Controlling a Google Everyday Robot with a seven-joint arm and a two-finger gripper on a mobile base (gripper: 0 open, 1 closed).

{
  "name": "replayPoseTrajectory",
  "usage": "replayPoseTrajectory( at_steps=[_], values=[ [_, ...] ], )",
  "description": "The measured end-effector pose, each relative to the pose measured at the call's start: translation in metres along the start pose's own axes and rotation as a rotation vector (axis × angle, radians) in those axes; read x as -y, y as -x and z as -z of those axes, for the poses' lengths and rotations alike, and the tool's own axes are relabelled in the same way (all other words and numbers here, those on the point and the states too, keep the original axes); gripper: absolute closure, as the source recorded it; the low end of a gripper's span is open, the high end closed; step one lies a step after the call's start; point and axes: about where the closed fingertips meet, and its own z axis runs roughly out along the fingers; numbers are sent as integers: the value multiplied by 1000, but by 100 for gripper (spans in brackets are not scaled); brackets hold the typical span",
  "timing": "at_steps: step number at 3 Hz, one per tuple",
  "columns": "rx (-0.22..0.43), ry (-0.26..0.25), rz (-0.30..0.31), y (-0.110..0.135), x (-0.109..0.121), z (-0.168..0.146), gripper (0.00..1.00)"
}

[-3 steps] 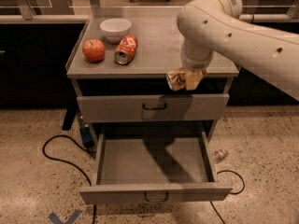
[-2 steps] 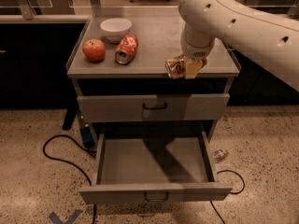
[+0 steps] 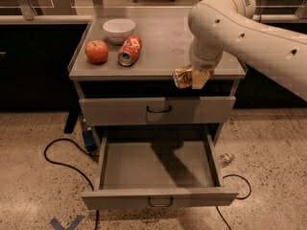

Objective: Pick orange can from middle drawer and place on counter

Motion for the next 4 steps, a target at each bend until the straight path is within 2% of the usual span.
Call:
replayPoseTrajectory(
  at_steps=[1, 2, 3, 4],
  values=[
    [-31, 15, -4, -11, 2, -37, 100],
    [-31, 15, -4, -11, 3, -31, 100],
    [-39, -3, -6, -9, 20, -30, 100],
    [-39, -3, -6, -9, 19, -29, 100]
  ],
)
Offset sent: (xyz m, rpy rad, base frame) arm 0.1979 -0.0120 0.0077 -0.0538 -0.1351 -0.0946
